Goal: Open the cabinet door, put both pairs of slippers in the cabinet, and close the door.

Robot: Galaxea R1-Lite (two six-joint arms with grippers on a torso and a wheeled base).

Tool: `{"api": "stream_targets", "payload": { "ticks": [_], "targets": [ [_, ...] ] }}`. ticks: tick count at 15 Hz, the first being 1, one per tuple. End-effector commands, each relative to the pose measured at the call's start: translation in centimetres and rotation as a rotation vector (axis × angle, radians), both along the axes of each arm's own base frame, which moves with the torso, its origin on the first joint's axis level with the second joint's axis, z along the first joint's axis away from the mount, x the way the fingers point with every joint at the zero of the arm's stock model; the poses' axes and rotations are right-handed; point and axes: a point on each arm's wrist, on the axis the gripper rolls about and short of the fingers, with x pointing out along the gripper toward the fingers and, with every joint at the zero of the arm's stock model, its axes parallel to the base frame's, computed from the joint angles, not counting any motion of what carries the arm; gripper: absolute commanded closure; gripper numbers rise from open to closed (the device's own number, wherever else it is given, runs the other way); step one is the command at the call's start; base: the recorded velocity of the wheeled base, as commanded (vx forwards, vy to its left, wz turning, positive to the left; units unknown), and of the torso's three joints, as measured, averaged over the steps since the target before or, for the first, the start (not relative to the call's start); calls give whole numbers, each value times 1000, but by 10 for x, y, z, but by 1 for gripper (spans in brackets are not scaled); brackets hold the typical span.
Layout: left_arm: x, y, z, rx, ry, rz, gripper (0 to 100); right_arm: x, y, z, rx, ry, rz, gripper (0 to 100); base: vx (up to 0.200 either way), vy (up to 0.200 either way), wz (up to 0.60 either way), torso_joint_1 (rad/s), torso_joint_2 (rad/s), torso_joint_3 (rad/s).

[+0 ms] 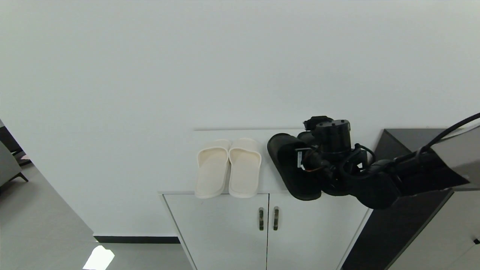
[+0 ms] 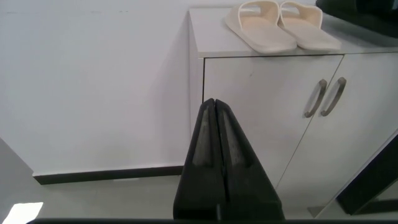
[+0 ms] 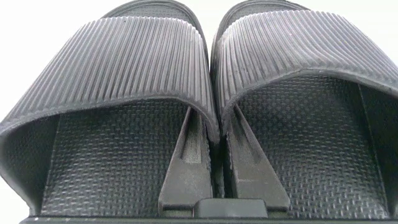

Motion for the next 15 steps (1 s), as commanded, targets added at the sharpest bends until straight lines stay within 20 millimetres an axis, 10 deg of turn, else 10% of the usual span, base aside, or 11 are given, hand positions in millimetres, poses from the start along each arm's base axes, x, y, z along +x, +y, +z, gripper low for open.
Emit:
{"api": "stream_targets", "payload": {
  "ticks": [1,8,15],
  "targets": [
    [0,0,0,0,0,0,100,-49,-16,34,59,-23,93,100,0,0,0,0,0,0],
    [0,0,0,3,1,-5,100,-171,-48,43,108,25,486,100,0,0,0,0,0,0],
    [0,0,0,3,1,-5,100,-198,-68,23,85,83,541,100,-29,0,0,0,0,1]
  ]
}}
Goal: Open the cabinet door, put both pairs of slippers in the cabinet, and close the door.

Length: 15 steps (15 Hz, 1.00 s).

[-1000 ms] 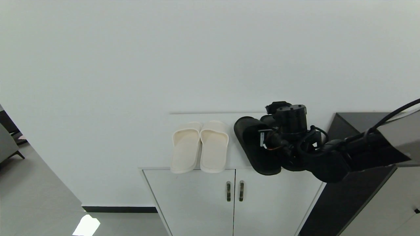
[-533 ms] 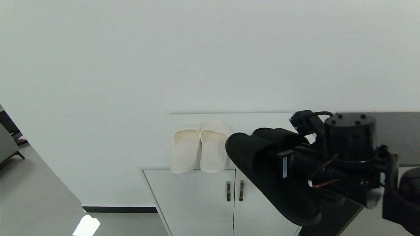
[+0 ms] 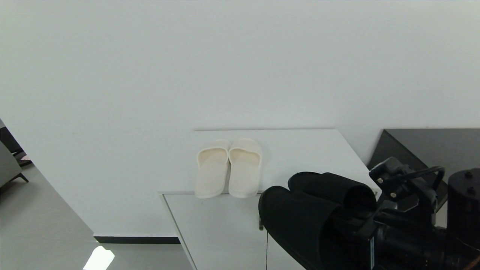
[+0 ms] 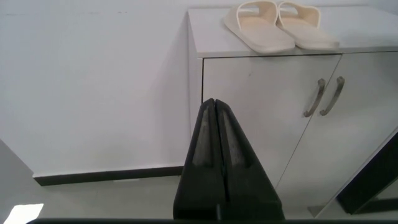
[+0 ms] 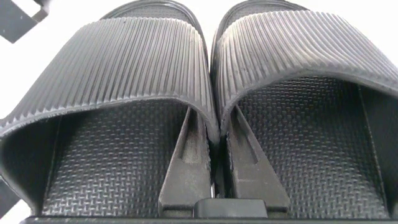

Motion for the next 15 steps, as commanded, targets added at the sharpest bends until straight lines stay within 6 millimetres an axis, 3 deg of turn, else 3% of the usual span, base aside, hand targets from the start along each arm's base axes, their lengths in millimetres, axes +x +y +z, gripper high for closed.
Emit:
{"api": "stream_targets", "payload": {
  "ticks": [1,5,12,15],
  "targets": [
    [0,0,0,-2,2,-1,100,-5,-5,2,11,-7,4,100,-200,0,0,7,12,2],
    [0,0,0,0,2,-1,100,-9,-8,2,20,-6,26,100,-200,0,0,-1,1,2],
    [0,0,0,-6,2,3,100,-17,-17,3,72,6,106,100,0,0,0,0,0,0],
    [0,0,0,-5,2,3,100,-18,-17,-1,86,-9,134,100,0,-200,0,1,2,2]
  ]
}}
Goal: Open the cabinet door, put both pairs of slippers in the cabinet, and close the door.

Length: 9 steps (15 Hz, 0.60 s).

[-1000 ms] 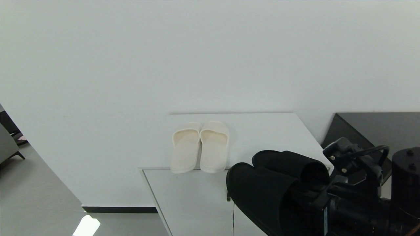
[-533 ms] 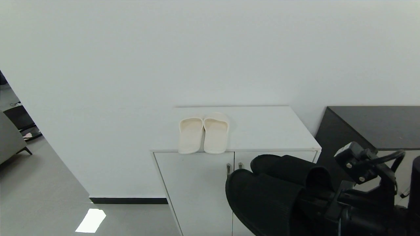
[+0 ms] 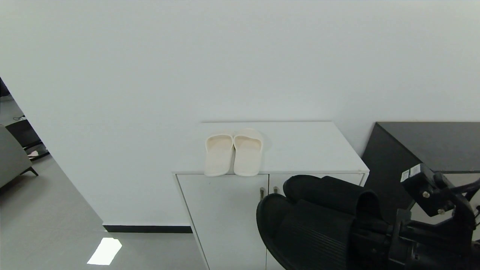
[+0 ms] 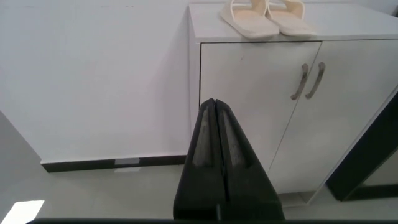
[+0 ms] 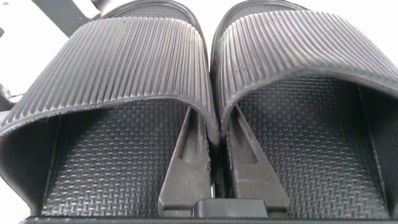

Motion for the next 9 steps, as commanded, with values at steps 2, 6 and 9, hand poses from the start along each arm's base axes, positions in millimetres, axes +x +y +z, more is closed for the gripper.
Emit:
{"api": "stream_targets", "payload": {
  "ticks": [2,6,9],
  "targets": [
    [0,0,0,0,0,1,100,0,0,-4,-11,10,-1,100,0,-200,0,7,2,0],
    [0,0,0,0,0,-1,100,1,-1,-5,-15,13,-9,100,0,-50,0,3,-1,1],
    [0,0,0,0,0,-1,100,2,-3,-6,-18,14,-17,100,0,0,0,0,0,0]
  ]
}}
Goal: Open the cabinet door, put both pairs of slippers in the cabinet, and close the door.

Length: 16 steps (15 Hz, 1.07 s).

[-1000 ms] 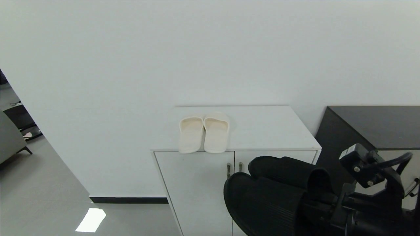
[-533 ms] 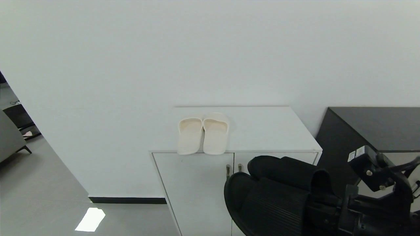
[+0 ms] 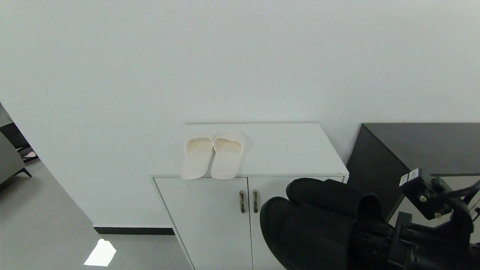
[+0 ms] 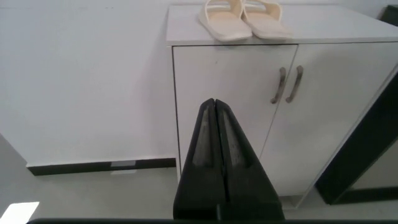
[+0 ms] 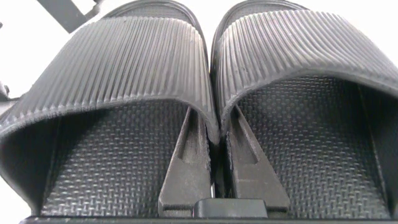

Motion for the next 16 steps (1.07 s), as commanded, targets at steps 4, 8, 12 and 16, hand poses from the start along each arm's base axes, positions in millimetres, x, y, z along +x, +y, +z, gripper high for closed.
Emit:
{"api": "stream_targets", "payload": {
  "ticks": [4,8,12,16],
  "targets": [
    [0,0,0,0,2,0,100,1,-1,-1,-2,2,-6,100,0,0,0,0,0,0],
    [0,0,0,0,0,0,100,0,-2,-3,-11,6,-5,100,0,0,0,-13,19,12],
    [0,0,0,3,0,0,100,0,-2,-4,-14,8,-5,100,0,0,0,-184,416,218],
    [0,0,0,4,3,-1,100,-1,-3,-6,-20,12,-5,100,0,0,0,-251,553,294]
  ]
}}
